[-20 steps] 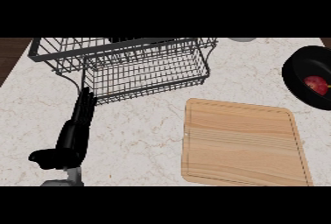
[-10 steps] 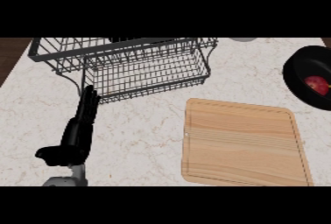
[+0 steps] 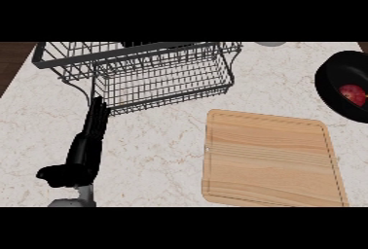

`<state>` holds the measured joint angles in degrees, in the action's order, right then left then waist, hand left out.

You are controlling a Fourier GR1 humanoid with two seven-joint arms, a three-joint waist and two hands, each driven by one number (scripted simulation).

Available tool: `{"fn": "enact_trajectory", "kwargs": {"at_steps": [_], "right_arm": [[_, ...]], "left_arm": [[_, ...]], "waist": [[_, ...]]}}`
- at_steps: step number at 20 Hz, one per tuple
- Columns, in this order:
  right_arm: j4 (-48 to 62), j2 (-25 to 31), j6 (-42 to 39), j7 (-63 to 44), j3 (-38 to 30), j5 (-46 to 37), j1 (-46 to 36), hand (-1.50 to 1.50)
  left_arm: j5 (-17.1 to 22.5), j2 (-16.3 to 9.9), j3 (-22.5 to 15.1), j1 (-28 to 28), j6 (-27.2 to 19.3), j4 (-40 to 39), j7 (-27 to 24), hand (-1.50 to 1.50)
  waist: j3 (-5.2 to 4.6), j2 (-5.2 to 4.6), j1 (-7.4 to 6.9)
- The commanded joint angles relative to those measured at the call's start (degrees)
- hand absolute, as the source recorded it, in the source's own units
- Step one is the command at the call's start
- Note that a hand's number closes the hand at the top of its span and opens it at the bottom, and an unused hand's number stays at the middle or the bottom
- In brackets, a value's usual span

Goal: Pick the pear from the cutting board and place it in the pot

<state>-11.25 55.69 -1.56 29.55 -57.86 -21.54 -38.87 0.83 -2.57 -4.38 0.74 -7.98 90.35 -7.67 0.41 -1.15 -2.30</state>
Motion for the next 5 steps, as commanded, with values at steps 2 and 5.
{"fn": "enact_trajectory", "kwargs": {"at_steps": [2,5], "right_arm": [[0.3,0.1,3.3,0.7,-2.3,2.5,1.2,-1.50],[1.0,3.1,-0.4,1.3,-3.5,3.8,4.2,-1.50]], "left_arm": [[-0.3,0.8,-2.2,-4.1,0.6,2.6,-0.7,0.00],[-0.3,0.6,0.1,2.2,-1.0,0.0,2.0,0.00]], "waist": [[0.01,0.21,-0.56],[0.14,-0.08,0.54]]}}
